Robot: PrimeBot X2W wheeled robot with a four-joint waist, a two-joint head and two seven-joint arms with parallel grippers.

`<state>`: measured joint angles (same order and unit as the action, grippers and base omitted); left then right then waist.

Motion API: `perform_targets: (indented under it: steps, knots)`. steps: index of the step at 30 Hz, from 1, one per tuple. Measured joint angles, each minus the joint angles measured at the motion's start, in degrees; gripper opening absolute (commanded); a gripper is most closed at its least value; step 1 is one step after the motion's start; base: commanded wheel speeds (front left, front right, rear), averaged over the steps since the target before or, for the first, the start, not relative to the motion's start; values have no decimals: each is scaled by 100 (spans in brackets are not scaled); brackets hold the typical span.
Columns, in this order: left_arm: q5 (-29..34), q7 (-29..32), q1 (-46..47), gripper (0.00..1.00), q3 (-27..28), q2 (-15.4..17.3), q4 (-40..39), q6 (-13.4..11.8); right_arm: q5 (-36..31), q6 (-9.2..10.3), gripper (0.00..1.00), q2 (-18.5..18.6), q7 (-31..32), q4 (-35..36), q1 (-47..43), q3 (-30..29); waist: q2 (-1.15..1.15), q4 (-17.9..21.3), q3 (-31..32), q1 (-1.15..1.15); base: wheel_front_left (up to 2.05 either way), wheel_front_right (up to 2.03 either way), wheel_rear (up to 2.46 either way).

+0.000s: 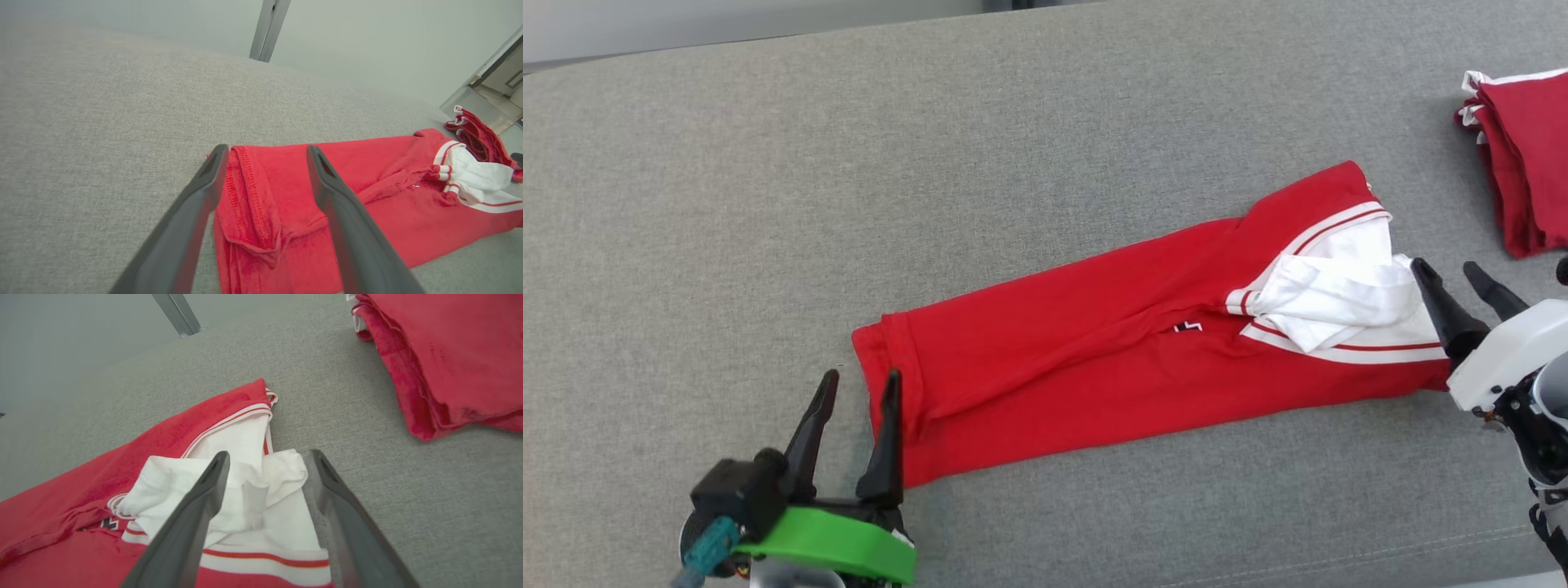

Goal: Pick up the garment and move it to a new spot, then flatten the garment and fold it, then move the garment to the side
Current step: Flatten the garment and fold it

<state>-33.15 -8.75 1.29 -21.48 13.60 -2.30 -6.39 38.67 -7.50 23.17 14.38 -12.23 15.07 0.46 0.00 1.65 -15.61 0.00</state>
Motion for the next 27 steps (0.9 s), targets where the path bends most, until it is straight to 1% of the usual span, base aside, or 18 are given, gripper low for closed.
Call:
perform_targets:
  steps: [1, 3, 4, 6, 8, 11, 13, 20, 27]
  knots:
    - [137, -230, -81, 100, 3, -24, 35, -52, -120, -1, 100, -19, 36, -69, 48, -82, 0, -10, 4, 0, 0, 0, 0]
    - [409, -491, -182, 100, 4, -105, 136, -160, -321, -1, 100, -122, 186, -235, 164, -167, 0, -54, 6, 0, 0, 0, 0]
    - [548, -549, -188, 100, 8, -165, 174, -190, -388, -1, 100, -181, 245, -310, 199, -186, 0, -78, 6, 0, 0, 0, 0]
    - [669, -603, -191, 100, 51, -383, 261, -226, -530, -1, 100, -286, 378, -546, 292, -223, 0, -147, 0, 0, 0, 0, 0]
    - [918, -608, -188, 100, 126, -586, 258, -216, -681, -1, 100, -342, 434, -795, 423, -301, 0, -216, -17, 0, 0, 0, 0]
    - [1239, -626, -194, 100, 298, -829, 201, -90, -865, -1, 100, -445, 480, -1192, 654, -376, 0, -327, -55, 0, 0, 0, 0]
    - [1417, -627, -218, 100, 389, -932, 203, 10, -931, -1, 100, -486, 532, -1466, 784, -402, 0, -406, -81, 0, 0, 0, 0]
    - [1705, -628, -361, 100, 677, -1058, 277, 240, -1066, -2, 100, -460, 544, -2167, 1116, -572, 0, -640, -104, 0, 0, 0, 0]
    - [1644, -628, -421, 100, 691, -1065, 280, 280, -1083, -5, 100, -379, 634, -2501, 1215, -600, 0, -771, -49, 0, 0, 0, 0]
